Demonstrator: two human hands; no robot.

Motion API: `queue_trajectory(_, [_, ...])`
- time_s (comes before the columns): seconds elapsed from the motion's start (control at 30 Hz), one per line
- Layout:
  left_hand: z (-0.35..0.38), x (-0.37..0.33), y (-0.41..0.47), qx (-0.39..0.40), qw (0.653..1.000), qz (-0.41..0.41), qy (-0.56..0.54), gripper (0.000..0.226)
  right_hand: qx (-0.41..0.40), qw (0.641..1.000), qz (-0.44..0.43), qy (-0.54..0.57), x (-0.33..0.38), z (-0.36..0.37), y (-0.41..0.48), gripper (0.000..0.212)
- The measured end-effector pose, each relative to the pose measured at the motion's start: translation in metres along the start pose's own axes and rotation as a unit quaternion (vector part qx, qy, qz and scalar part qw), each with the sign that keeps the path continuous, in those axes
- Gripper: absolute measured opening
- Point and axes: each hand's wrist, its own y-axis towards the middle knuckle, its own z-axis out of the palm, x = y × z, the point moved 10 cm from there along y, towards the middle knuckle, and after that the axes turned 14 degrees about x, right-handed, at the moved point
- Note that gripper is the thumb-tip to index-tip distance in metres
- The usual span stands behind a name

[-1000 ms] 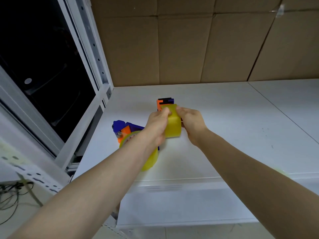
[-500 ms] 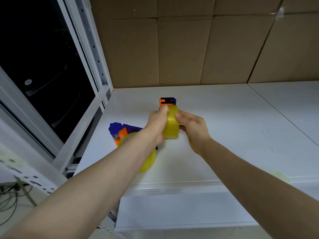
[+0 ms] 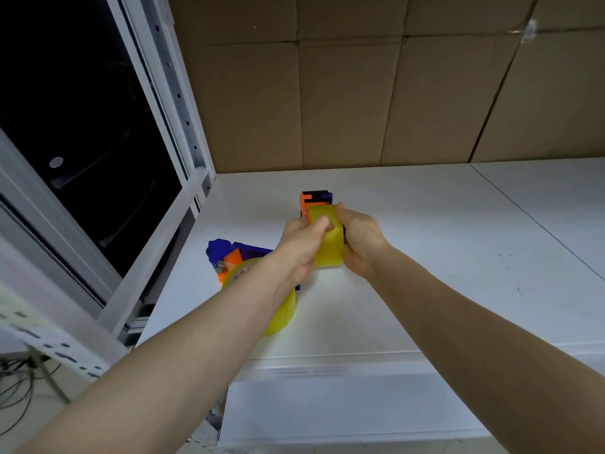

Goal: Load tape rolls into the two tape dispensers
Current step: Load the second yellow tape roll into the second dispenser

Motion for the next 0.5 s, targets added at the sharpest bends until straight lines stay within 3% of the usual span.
queue_trajectory(0.33, [0.001,0.001,0.004,0.009,0.999,0.021,-0.029,0.013,0.002,1.000,-0.021,-0.001,0.004,0.003,-0.005,0.037])
queue_trajectory(0.43, [-0.001,0.005,0.006,0.006,0.999,0.004,-0.054,0.010,0.043,0.998,-0.015,0.046,0.004,0.008,-0.012,0.037])
queue_trajectory(0.5, [-0.002,0.008,0.006,0.008,0.995,-0.009,-0.096,0.016,0.080,0.995,-0.038,0.035,0.009,0.011,-0.017,0.022])
